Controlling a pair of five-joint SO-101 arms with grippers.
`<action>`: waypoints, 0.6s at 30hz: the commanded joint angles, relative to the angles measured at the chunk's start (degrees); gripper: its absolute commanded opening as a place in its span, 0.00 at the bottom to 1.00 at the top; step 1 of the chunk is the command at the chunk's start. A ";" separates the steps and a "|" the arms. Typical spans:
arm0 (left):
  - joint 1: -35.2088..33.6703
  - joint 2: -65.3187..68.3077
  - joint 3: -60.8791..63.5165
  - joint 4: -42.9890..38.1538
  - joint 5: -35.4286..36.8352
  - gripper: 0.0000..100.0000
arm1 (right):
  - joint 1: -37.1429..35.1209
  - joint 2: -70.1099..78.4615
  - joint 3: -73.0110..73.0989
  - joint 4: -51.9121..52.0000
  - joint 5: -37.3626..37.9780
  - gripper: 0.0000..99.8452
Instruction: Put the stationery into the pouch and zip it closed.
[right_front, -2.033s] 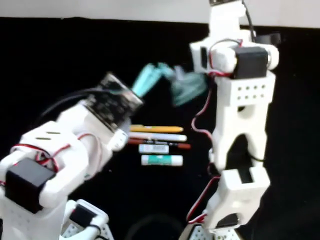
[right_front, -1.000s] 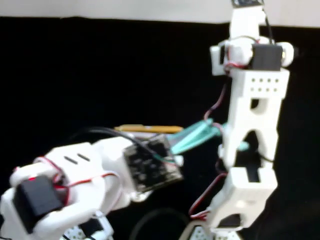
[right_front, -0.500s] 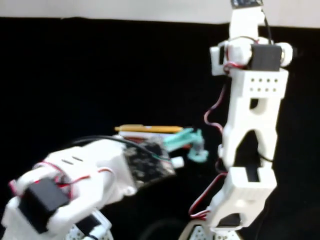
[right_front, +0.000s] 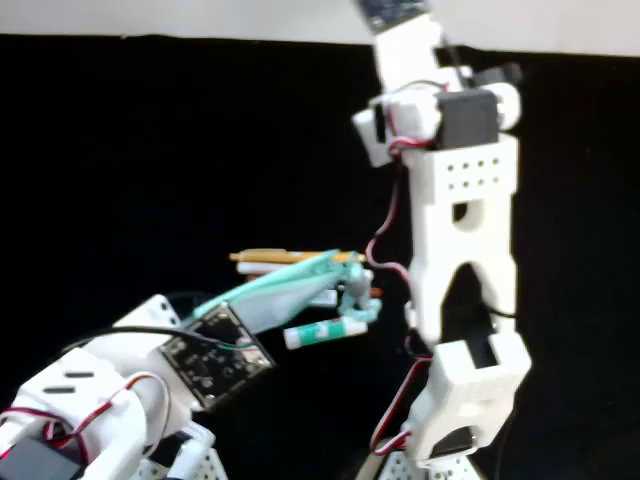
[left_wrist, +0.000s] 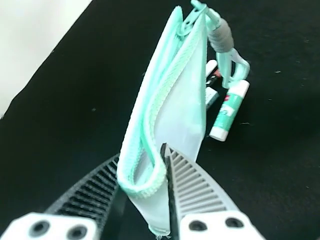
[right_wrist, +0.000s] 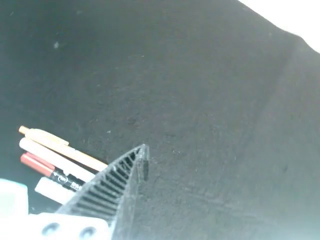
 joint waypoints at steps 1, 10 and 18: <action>-5.05 -0.04 4.18 0.70 -1.41 0.07 | -1.63 -2.15 0.04 0.57 3.87 0.64; -7.16 -0.31 4.18 0.97 -1.23 0.11 | -1.54 -2.33 2.15 0.57 5.98 0.64; -18.51 -0.57 3.91 0.97 -4.75 0.22 | -1.98 -2.51 11.30 0.40 5.80 0.64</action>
